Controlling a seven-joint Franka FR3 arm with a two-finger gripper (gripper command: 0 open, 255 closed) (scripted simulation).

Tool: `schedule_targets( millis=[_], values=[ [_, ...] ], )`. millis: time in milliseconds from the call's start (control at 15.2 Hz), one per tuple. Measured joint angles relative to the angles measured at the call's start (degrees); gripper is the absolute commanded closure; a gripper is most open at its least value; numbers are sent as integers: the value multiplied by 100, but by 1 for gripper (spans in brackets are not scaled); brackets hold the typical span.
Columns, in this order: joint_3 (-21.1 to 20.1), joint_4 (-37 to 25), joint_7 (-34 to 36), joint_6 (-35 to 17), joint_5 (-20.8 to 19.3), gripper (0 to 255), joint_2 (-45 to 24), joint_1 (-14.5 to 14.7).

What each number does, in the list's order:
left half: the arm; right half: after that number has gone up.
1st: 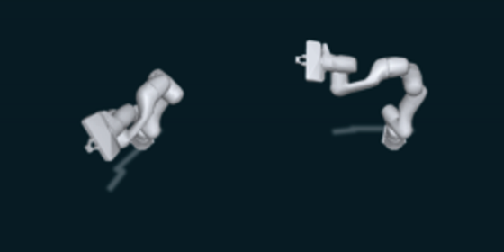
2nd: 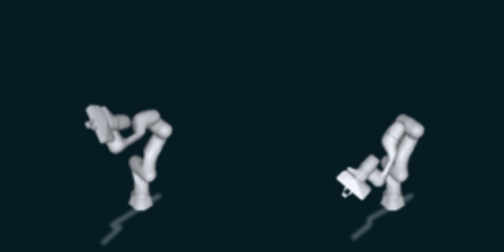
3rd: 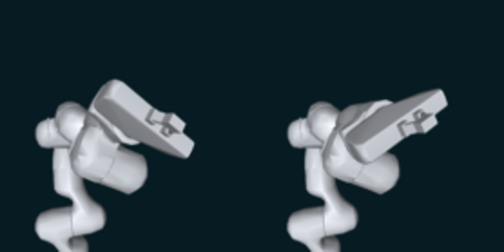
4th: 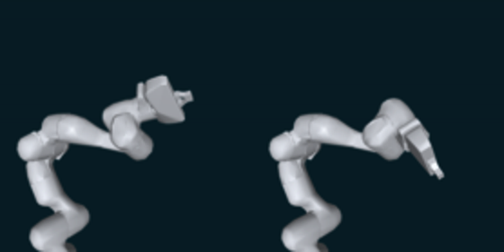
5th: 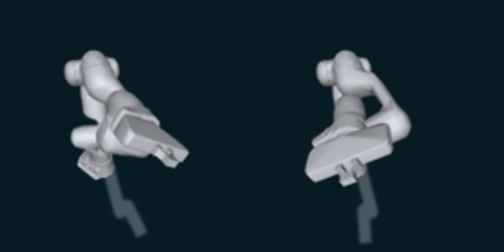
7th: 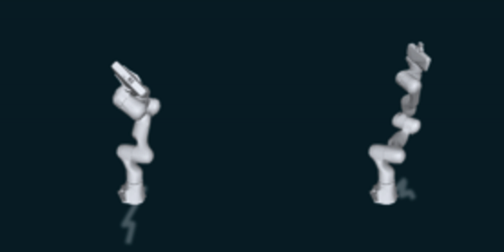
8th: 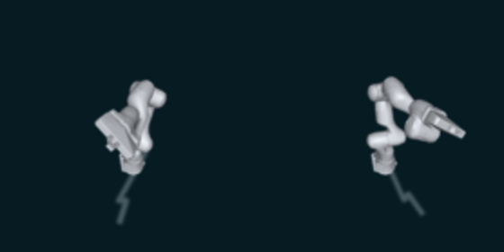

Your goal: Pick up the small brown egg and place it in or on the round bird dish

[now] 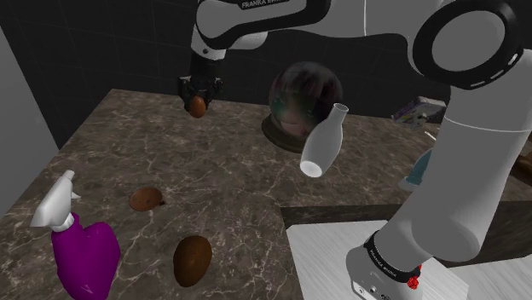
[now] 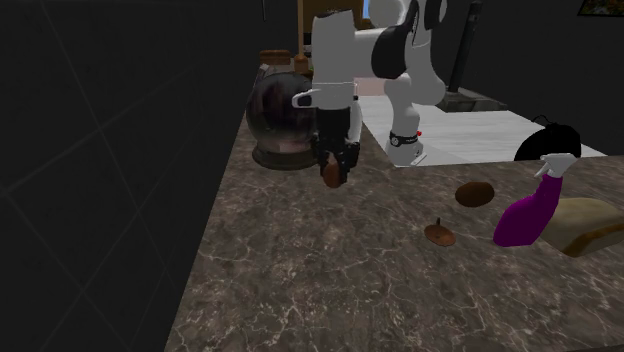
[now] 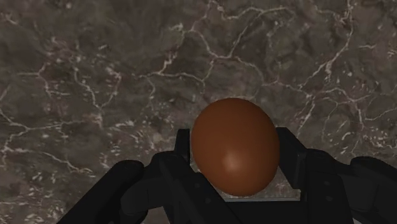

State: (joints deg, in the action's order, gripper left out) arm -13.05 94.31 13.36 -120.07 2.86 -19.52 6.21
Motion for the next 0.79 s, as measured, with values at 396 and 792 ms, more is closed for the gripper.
schedule_targets(
  millis=[396, 792],
  values=[
    [-227, 688, 669, -309, -39, 255, 448, 416],
    [-474, 995, 1441, -467, -155, 255, 656, 879]
  ],
)
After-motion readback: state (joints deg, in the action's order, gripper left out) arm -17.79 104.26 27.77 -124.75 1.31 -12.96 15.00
